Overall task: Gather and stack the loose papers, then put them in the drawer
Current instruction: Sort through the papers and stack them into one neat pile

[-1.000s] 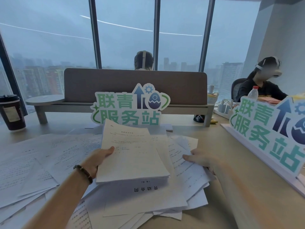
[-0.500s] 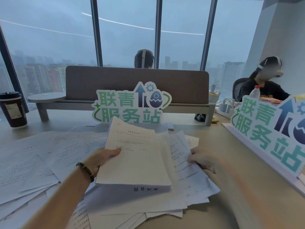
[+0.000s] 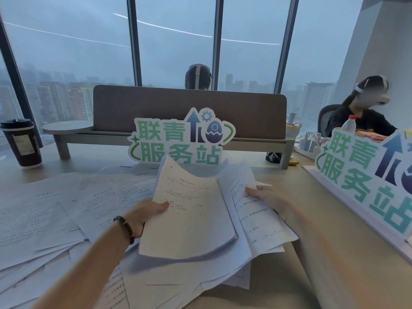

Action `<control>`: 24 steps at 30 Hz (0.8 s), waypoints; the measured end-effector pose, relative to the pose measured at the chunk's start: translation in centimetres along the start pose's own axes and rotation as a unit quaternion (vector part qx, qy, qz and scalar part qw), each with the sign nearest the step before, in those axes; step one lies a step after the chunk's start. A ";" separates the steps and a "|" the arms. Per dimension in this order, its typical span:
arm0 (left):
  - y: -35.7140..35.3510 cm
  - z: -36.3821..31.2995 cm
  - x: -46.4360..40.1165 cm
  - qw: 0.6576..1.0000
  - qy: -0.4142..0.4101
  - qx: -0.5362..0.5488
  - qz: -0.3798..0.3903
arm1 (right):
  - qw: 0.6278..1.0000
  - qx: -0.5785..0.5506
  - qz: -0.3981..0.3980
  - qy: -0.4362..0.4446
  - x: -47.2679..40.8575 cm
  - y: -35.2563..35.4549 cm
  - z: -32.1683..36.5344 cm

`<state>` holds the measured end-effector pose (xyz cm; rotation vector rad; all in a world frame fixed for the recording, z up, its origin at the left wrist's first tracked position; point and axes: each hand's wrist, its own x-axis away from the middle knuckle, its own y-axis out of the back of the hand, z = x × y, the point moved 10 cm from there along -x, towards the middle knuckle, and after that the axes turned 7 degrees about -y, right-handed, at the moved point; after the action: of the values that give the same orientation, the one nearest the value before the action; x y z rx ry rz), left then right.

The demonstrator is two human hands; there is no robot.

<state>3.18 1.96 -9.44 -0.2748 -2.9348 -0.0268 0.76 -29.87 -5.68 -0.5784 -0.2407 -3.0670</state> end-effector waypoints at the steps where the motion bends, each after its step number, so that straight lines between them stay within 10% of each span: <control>1: 0.0 0.0 0.0 1.000 -0.001 -0.007 -0.001 | 1.000 -0.016 0.012 0.006 0.3 -0.4 0.6; 14: 0.3 0.0 0.0 1.000 -0.009 0.011 -0.018 | 0.954 -0.227 0.142 0.137 5.8 -2.4 9.9; 24: -0.6 -2.4 0.7 0.990 -0.080 0.119 -0.005 | 0.994 -0.019 -0.080 0.072 1.0 -0.8 1.9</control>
<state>2.88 1.43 -6.93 -0.2343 -3.0558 0.3582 0.46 -28.71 -3.64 -0.3523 -0.2373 -3.2552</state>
